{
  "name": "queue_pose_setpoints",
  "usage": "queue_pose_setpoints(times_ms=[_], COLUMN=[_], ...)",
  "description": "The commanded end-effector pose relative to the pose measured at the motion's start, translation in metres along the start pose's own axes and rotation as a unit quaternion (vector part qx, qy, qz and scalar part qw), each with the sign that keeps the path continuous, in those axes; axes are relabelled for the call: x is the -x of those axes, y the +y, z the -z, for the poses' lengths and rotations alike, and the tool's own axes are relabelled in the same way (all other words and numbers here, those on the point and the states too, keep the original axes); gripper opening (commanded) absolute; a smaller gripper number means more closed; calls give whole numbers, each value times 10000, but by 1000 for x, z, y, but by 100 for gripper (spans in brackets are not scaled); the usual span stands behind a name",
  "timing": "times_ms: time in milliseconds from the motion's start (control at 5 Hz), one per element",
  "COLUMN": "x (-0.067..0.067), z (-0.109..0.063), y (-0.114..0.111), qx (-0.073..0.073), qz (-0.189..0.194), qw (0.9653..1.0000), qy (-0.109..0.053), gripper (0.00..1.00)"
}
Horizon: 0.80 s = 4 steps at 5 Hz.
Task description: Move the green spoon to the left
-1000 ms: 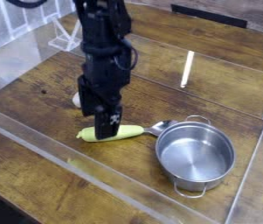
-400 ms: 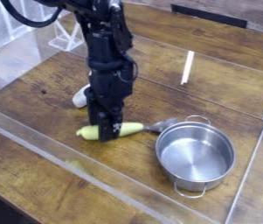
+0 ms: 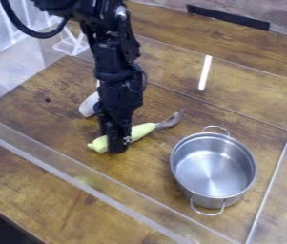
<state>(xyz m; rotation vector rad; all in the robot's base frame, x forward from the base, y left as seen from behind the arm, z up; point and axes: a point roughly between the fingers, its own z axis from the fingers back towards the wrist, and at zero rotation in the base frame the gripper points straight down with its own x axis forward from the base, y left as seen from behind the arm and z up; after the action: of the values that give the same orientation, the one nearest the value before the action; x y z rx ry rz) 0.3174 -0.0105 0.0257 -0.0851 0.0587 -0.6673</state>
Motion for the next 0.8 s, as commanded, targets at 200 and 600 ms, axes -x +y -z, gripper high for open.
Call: queue_pose_setpoints(times_ms=[200,600], x=[-33,-34], z=[-17,-20], y=[-7,-4], qx=[-75,27], qz=[185,33], qw=[9994,9996], qy=[-266,-281], gripper=[0,0])
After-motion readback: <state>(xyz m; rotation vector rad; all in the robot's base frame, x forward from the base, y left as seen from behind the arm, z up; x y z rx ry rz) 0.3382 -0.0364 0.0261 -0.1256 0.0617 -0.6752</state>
